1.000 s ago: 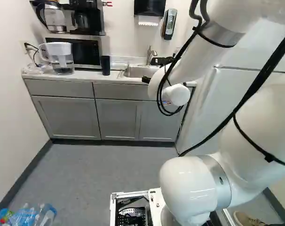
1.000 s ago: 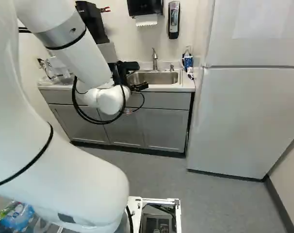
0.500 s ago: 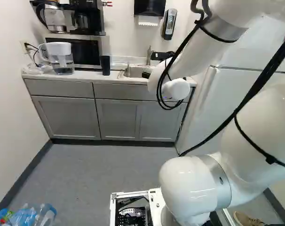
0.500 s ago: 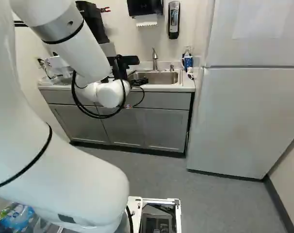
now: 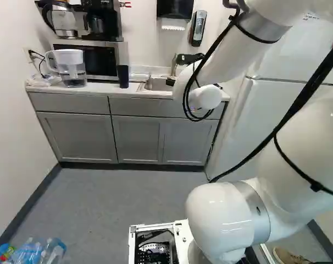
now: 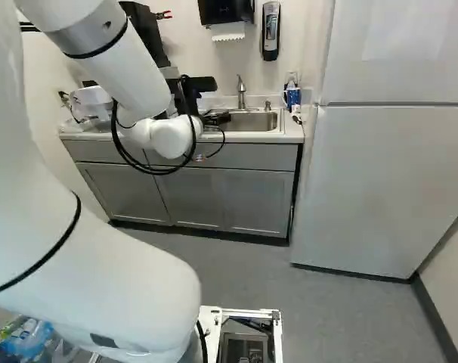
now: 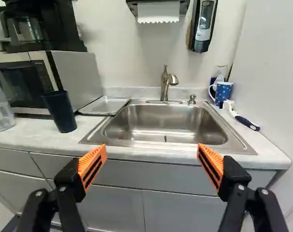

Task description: Rinse the cup and place it in the tray

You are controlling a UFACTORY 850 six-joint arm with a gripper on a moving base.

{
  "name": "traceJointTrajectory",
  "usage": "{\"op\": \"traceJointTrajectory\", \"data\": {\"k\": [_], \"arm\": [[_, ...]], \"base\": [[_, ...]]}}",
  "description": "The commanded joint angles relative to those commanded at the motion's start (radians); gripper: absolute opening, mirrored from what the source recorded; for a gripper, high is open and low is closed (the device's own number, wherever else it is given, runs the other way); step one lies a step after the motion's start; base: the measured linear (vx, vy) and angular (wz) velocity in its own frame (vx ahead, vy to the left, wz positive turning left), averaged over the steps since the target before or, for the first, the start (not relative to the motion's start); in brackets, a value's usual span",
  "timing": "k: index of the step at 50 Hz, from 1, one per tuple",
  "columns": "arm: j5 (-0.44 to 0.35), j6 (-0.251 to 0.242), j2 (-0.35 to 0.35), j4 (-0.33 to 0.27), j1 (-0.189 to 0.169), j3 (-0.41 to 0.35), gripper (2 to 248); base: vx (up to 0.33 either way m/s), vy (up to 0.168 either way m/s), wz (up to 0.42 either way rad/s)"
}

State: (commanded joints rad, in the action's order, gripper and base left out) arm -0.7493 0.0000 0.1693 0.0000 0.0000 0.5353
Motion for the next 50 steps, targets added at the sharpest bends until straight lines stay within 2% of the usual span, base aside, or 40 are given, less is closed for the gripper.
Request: {"op": "traceJointTrajectory", "data": {"k": [50], "arm": [[0.182, 0.0, -0.008, 0.0, 0.0, 0.117, 247]], "base": [[0.0, 0.0, 0.0]]}}
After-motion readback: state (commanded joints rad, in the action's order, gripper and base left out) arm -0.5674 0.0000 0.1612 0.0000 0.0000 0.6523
